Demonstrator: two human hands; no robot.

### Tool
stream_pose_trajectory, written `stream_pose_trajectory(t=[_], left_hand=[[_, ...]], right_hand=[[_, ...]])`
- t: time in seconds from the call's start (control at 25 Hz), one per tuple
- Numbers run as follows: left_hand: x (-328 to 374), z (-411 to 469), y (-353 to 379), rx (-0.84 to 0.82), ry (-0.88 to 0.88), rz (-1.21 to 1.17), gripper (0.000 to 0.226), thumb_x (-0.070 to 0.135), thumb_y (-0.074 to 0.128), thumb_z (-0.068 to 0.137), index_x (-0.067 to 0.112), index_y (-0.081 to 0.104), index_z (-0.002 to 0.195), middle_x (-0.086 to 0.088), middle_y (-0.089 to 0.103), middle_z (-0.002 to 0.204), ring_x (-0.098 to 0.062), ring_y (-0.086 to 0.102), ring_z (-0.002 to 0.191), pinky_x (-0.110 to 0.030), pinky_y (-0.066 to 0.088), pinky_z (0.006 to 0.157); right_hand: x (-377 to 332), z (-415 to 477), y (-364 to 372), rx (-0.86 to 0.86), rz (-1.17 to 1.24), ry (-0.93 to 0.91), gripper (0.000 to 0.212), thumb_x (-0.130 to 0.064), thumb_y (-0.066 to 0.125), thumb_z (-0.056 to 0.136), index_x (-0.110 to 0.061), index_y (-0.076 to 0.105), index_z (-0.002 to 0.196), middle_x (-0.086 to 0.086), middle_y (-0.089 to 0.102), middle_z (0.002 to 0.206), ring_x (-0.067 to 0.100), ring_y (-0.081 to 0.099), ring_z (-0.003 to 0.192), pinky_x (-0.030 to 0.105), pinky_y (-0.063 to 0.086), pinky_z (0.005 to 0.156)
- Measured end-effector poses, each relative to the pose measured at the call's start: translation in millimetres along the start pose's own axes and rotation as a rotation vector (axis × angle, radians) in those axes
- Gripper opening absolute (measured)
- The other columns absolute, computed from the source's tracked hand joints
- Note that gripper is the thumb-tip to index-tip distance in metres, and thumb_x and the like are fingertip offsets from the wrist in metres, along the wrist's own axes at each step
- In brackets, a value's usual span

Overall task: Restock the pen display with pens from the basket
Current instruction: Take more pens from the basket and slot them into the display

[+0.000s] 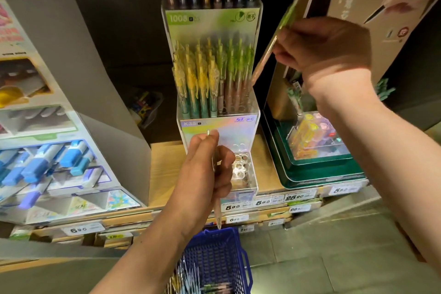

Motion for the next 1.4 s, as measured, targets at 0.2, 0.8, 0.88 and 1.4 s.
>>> stream_pose_trajectory(t=[0.2,0.8,0.88,1.4], left_hand=[[-1.8,4.9,3.6,-0.052,-0.011,-0.148,0.022,0.024,0.046,0.092,0.015,0.033,0.107,0.001,0.049,0.066,-0.013,0.027,0.048,-0.022,0.028,0.040],[6.9,1.8,0.9,-0.009,0.172,0.082,0.032,0.041,0.054,0.098,0.023,0.058,0.124,-0.003,0.073,0.092,-0.016,0.052,0.058,-0.027,0.046,0.054],[8.9,4.3,0.0,0.037,0.208,0.132,0.031,0.039,0.050,0.103,0.018,0.057,0.124,-0.003,0.068,0.085,-0.014,0.043,0.052,-0.023,0.038,0.048],[4.3,3.0,-2.8,0.003,0.115,0.002,0.017,0.031,0.061,0.093,0.022,0.053,0.106,-0.009,0.075,0.103,-0.022,0.067,0.086,-0.033,0.053,0.075]], right_hand=[[13.0,5.6,15.7,-0.047,-0.171,-0.057,0.012,-0.009,0.074,0.089,-0.021,0.073,0.087,-0.003,0.076,0.075,0.018,0.076,0.076,0.030,0.062,0.076],[39.9,-29.3,15.5,-0.128,-0.669,-0.048,0.012,-0.029,0.068,0.091,-0.024,0.078,0.096,-0.004,0.076,0.085,0.013,0.071,0.080,0.022,0.055,0.078],[44.7,-46.9,17.2,-0.212,-0.616,0.042,0.012,-0.040,0.069,0.087,-0.031,0.077,0.089,-0.008,0.076,0.081,0.009,0.070,0.077,0.016,0.053,0.068],[19.7,-34.7,23.6,-0.173,-0.037,0.121,0.008,-0.011,0.075,0.088,-0.018,0.074,0.088,0.003,0.077,0.078,0.016,0.075,0.073,0.026,0.062,0.069]])
Point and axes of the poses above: each hand's wrist, its own z-axis towards the middle knuckle, its own y-axis out of the palm, x = y × z, the point moved 6 cm from there along z, towards the middle knuckle
